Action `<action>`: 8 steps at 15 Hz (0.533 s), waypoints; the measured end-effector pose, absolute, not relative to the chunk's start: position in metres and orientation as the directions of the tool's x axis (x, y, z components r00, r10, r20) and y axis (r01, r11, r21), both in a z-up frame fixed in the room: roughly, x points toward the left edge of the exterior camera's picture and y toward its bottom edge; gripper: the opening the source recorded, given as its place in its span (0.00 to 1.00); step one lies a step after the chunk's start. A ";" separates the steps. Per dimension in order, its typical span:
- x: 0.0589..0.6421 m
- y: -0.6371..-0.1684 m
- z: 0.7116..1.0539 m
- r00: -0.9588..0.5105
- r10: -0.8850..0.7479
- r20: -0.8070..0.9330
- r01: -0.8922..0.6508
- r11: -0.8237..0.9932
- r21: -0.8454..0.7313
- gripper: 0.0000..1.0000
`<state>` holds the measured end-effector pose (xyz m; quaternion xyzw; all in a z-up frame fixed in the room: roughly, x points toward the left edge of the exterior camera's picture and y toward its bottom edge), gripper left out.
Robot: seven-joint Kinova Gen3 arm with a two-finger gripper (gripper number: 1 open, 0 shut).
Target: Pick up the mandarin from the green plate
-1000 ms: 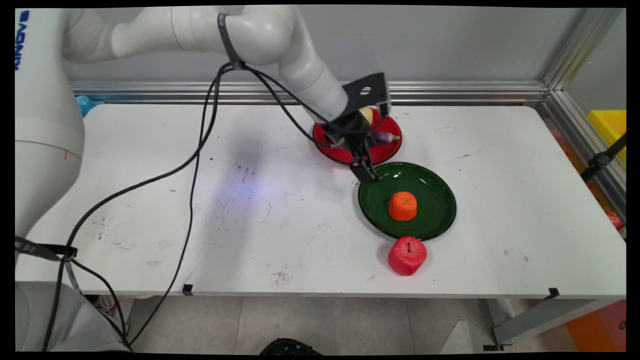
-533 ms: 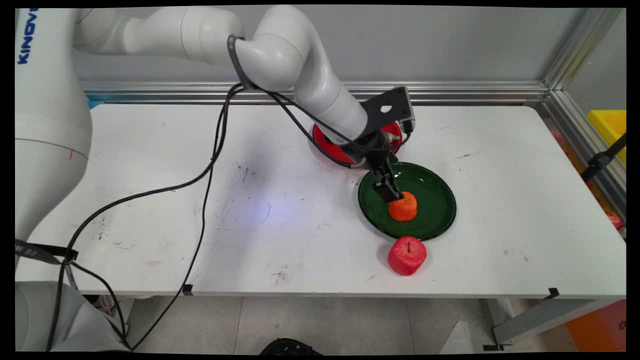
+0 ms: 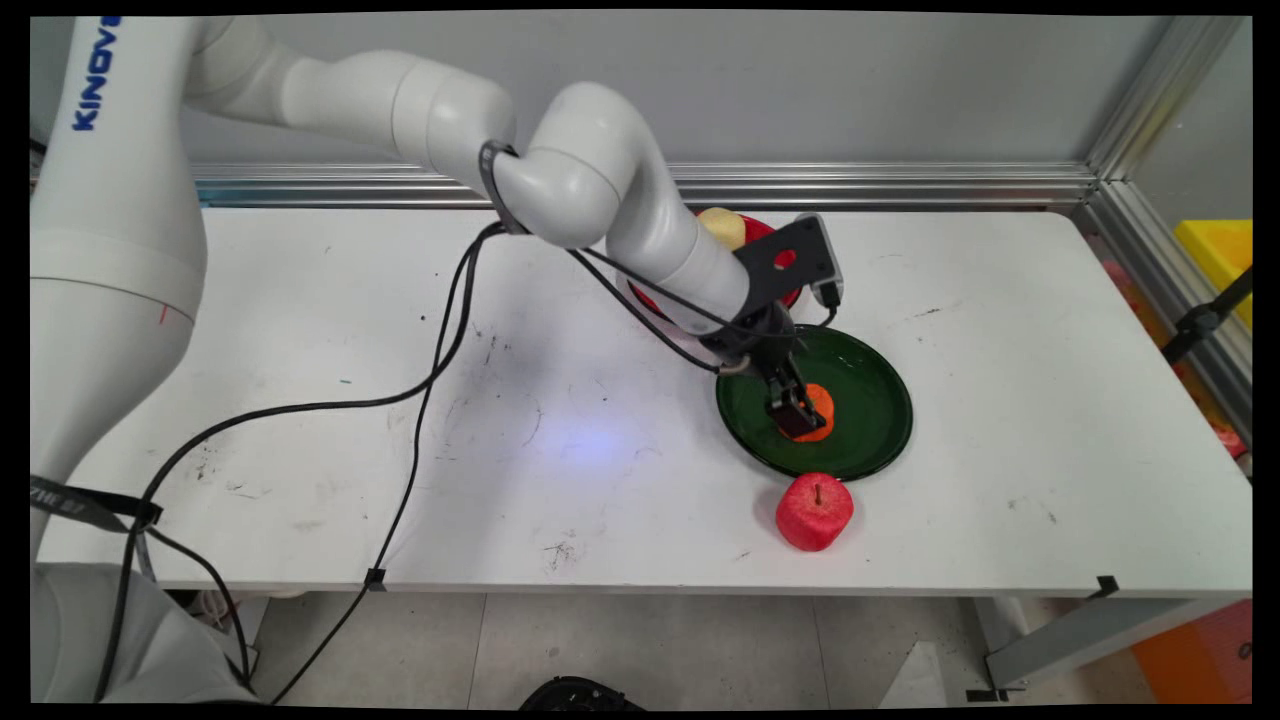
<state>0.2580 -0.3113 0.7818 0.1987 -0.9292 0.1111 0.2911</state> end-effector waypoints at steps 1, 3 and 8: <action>0.257 -0.310 0.777 -0.748 -0.309 0.587 -0.438 0.895 -0.087 1.00; 0.256 -0.309 0.771 -0.744 -0.314 0.589 -0.442 0.893 -0.081 1.00; 0.255 -0.307 0.756 -0.738 -0.321 0.594 -0.446 0.892 -0.071 1.00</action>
